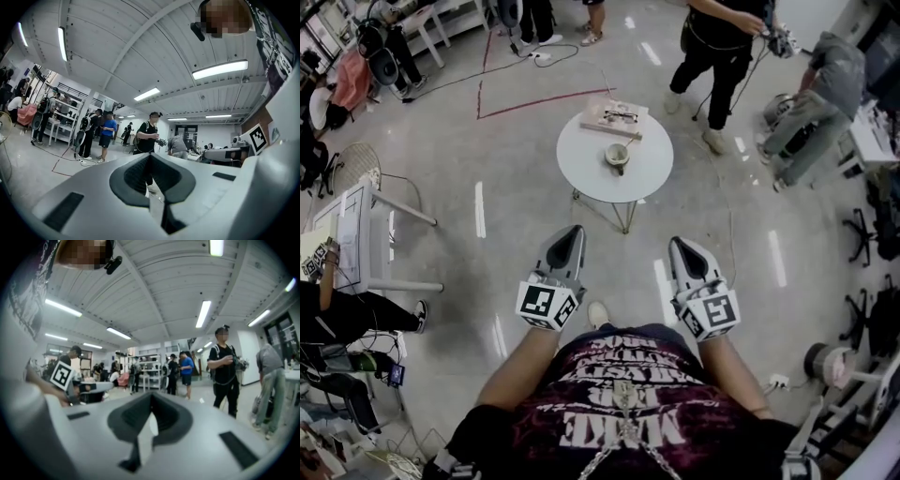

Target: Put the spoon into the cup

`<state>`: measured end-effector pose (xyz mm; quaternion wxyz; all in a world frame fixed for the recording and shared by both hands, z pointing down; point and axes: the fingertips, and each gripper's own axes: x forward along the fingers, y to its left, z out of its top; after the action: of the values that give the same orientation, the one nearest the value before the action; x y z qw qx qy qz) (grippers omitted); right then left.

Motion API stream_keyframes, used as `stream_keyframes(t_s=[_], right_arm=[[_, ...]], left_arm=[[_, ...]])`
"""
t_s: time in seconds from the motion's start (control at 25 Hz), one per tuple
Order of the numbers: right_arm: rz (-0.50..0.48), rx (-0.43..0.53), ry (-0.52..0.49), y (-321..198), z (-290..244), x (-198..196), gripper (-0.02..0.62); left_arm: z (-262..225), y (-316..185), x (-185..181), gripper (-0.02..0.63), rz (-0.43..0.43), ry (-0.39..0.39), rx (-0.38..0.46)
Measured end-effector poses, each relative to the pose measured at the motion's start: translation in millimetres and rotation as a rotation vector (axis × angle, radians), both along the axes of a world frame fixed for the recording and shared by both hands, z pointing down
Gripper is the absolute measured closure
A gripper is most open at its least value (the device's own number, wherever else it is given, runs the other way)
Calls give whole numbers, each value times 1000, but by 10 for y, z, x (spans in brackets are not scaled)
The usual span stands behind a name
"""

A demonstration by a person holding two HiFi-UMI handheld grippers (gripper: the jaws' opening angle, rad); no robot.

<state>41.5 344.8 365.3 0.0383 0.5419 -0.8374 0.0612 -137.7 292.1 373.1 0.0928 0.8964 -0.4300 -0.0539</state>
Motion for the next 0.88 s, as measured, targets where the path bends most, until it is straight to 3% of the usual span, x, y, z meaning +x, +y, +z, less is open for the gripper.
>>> stream_keyframes(t_s=[0.48,0.88], right_arm=[[30,-19,36,-63,-13,-34,566],[2,-19,20,-281,31,-21,566]], left_arm=[[56,-164,-45,577,23,33,-14],[22,-389,-117,577,-25,26,7]])
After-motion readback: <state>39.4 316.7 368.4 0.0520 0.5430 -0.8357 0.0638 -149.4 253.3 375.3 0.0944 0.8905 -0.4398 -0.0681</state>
